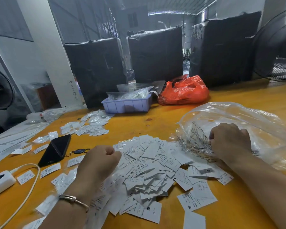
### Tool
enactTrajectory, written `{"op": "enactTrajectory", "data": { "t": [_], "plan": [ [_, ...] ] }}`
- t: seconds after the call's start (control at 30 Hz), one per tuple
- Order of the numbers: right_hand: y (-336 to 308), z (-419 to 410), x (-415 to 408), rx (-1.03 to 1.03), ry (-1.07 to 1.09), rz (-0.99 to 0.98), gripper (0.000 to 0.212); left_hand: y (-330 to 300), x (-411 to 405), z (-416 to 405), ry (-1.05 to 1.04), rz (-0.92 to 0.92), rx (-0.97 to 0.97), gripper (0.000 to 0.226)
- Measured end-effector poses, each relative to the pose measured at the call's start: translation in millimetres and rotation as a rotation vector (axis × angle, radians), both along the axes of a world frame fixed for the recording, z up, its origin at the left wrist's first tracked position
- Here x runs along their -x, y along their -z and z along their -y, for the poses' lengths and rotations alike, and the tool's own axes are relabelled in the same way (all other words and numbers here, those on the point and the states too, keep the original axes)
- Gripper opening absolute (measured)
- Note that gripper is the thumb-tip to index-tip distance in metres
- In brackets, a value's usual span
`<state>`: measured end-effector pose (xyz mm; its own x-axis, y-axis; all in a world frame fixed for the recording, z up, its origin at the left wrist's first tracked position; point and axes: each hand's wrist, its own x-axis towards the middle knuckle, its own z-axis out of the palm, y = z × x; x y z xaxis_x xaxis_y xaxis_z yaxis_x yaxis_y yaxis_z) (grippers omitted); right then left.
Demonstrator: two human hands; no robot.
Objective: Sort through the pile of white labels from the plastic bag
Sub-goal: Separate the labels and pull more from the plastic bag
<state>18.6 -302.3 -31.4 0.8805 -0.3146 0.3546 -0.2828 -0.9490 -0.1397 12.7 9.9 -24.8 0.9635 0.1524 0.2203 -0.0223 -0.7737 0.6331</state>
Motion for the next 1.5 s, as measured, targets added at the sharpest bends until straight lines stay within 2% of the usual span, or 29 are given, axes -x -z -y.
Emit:
{"op": "enactTrajectory", "data": {
  "t": [0.13, 0.23, 0.3, 0.37, 0.47, 0.53, 0.6, 0.7, 0.77, 0.83, 0.9, 0.97, 1.07, 1.17, 1.23, 1.33, 1.43, 1.5],
  "plan": [
    [0.4, 0.4, 0.4, -0.058, -0.005, 0.084, 0.012, 0.1, -0.3, -1.7, -0.097, -0.065, -0.283, 0.022],
    [0.6, -0.7, -0.5, -0.109, -0.028, 0.198, 0.012, -1.8, 0.5, 0.5, -0.11, -0.075, -0.312, 0.009],
    [1.0, -1.7, 0.1, -0.166, -0.062, 0.307, 0.01, -0.3, 0.2, 2.1, -0.09, -0.042, -0.322, 0.011],
    [0.3, -2.9, 1.8, -0.225, -0.103, 0.417, 0.01, 2.3, 0.3, 5.3, -0.055, 0.012, -0.294, 0.013],
    [-4.4, -8.4, 5.3, -0.336, -0.187, 0.544, 0.011, 2.9, 3.3, 11.9, 0.041, 0.093, -0.135, 0.011],
    [-7.4, -16.8, 8.8, -0.496, -0.288, 0.58, 0.01, 2.7, 5.1, 16.3, 0.126, 0.127, -0.053, 0.014],
    [-9.1, -29.0, 13.9, -0.791, -0.422, 0.546, 0.011, 3.2, 7.4, 21.7, 0.199, 0.144, 0.02, 0.017],
    [-11.5, -45.9, 21.1, -1.299, -0.606, 0.382, 0.016, 3.0, 11.3, 28.3, 0.291, 0.13, 0.153, 0.014],
    [-10.9, -52.7, 24.2, -1.48, -0.696, 0.222, 0.026, 1.1, 13.3, 31.2, 0.372, 0.081, 0.25, 0.024],
    [-9.2, -58.3, 27.1, -1.537, -0.788, 0.09, 0.034, -2.0, 14.9, 34.1, 0.476, -0.017, 0.406, 0.043],
    [-6.7, -63.8, 30.1, -1.515, -0.864, 0.036, 0.035, -3.8, 16.9, 36.8, 0.571, -0.124, 0.519, 0.052],
    [-4.8, -68.7, 32.1, -1.503, -0.919, 0.039, 0.03, -3.3, 18.4, 38.5, 0.623, -0.184, 0.534, 0.051],
    [-2.7, -71.9, 34.5, -1.508, -0.958, 0.065, 0.031, -3.4, 20.3, 39.0, 0.66, -0.185, 0.503, 0.027],
    [-0.7, -72.6, 34.6, -1.451, -0.889, 0.091, 0.025, -6.7, 21.0, 36.9, 0.621, -0.093, 0.484, 0.004],
    [2.2, -72.5, 33.8, -1.261, -0.803, 0.117, 0.023, -8.6, 20.0, 35.0, 0.505, 0.012, 0.523, 0.006],
    [9.6, -74.5, 34.4, -0.789, -0.817, 0.131, 0.03, -9.2, 16.4, 31.3, 0.318, 0.132, 0.634, 0.009],
    [14.9, -81.0, 35.6, -0.533, -0.952, 0.018, 0.04, -9.7, 14.2, 30.0, 0.231, 0.137, 0.745, 0.009],
    [17.6, -83.6, 33.2, -0.364, -0.992, -0.022, 0.036, -11.2, 14.4, 30.1, 0.241, 0.095, 0.839, 0.006]
  ]
}}
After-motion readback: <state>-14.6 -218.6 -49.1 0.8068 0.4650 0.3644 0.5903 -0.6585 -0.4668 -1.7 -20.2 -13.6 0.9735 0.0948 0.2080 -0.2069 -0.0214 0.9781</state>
